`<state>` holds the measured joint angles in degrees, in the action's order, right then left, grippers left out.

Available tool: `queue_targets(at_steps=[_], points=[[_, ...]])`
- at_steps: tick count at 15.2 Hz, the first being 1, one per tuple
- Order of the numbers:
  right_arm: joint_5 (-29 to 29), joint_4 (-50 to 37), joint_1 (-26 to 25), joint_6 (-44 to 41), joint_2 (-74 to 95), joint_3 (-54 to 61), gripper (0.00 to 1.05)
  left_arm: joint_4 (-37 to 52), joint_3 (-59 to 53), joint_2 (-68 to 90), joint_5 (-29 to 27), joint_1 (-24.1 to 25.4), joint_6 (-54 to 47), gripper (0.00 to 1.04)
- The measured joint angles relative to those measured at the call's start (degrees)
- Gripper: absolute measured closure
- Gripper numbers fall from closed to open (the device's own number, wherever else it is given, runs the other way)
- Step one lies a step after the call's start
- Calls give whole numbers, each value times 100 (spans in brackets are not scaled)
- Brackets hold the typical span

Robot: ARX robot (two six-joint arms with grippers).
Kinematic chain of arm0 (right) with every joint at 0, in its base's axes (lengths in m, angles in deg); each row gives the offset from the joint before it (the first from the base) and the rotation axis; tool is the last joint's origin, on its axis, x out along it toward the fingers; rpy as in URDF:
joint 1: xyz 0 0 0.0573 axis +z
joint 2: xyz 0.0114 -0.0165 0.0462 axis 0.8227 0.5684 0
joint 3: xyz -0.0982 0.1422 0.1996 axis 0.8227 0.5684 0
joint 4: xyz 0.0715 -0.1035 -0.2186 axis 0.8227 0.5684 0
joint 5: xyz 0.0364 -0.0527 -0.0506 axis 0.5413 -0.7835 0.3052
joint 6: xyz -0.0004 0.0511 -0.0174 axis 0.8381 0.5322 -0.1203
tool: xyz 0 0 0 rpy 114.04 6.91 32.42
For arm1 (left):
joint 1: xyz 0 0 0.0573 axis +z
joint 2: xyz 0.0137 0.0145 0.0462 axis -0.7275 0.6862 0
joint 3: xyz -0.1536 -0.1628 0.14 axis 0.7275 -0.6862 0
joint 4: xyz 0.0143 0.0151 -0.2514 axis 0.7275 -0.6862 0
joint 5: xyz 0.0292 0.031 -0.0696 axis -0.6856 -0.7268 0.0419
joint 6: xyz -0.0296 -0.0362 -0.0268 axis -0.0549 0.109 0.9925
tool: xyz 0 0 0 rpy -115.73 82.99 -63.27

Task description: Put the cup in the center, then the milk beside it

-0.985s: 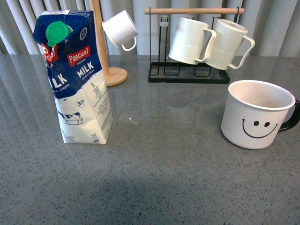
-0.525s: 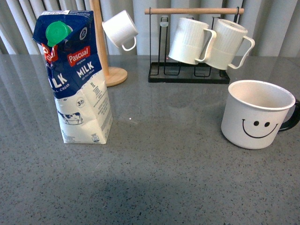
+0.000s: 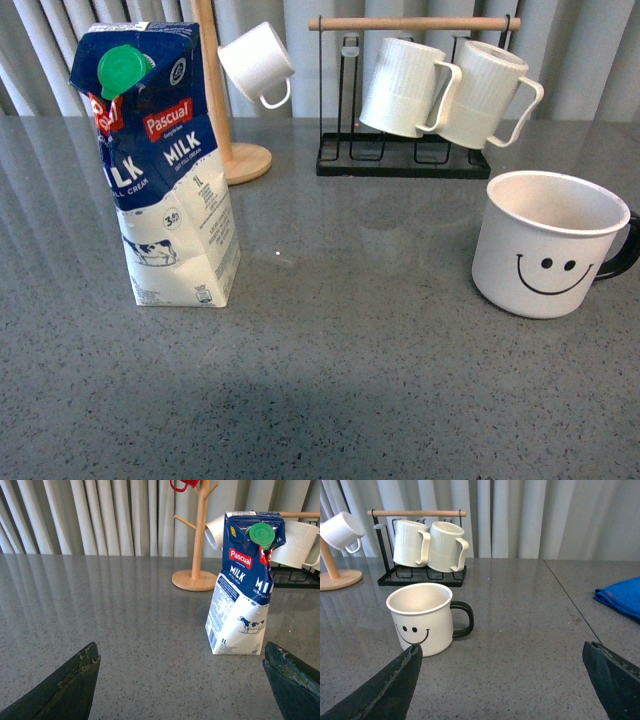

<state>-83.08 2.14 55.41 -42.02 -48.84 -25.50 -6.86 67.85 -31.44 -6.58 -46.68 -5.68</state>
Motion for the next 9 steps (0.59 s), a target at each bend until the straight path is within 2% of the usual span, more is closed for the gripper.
queue_targets(at_steps=[1, 3, 7, 9], points=[[-282, 98, 114, 328, 90, -17, 7, 0, 0, 0, 0, 0, 0, 7], [-365, -190, 136, 977, 575, -162, 7, 2, 0, 0, 0, 0, 0, 7], [446, -1768, -321, 1244, 2411, -1436, 7, 0, 0, 0, 0, 0, 0, 7], [881, -2251, -208, 894, 3995, -2498, 7, 2, 0, 0, 0, 0, 0, 7]])
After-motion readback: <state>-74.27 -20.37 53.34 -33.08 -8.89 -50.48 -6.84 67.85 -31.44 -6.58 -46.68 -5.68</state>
